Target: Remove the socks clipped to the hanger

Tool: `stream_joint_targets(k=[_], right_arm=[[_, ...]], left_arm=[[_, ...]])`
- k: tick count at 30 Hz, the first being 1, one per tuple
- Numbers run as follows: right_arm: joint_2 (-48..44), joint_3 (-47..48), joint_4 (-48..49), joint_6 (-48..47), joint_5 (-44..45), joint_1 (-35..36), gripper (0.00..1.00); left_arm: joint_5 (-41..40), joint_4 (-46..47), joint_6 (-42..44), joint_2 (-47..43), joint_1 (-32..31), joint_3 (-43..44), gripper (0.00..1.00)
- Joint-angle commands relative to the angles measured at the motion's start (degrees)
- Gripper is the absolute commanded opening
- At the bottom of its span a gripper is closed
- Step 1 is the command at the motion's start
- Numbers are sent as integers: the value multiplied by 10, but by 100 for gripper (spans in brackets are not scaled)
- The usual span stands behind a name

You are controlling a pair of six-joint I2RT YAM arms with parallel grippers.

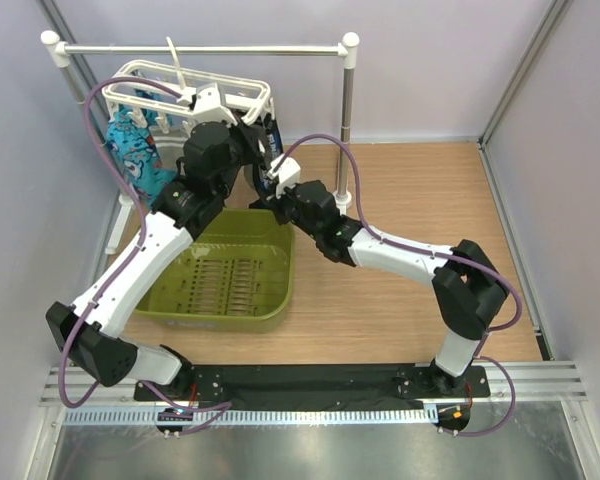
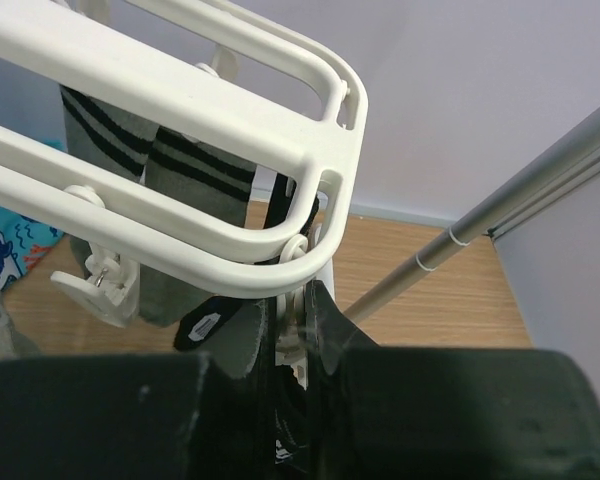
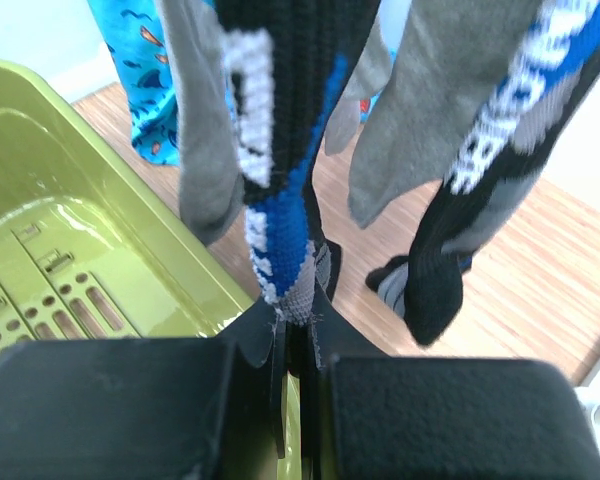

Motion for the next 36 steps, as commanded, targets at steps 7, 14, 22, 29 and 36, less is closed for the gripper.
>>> stream_joint_targets(k=[7,14,22,29,36], right_arm=[[-46,-10,-9,-19,54,-6,1],[-110,17,-74,-47,92,-12,1],[-186,47,-185,-50,101,-12,1],[-251,90,-315,-32,47,-12,1],[-277,162,-348,22,-67,-12,1]], left_arm=[[7,-17,-3,-15,1,40,0],[32,-15,-5,-20,0,32,30],[47,-23,-16,-54,1,1,69],[40,-80,-7,-120,1,-28,81],[50,-178,13,-169,1,6,85]])
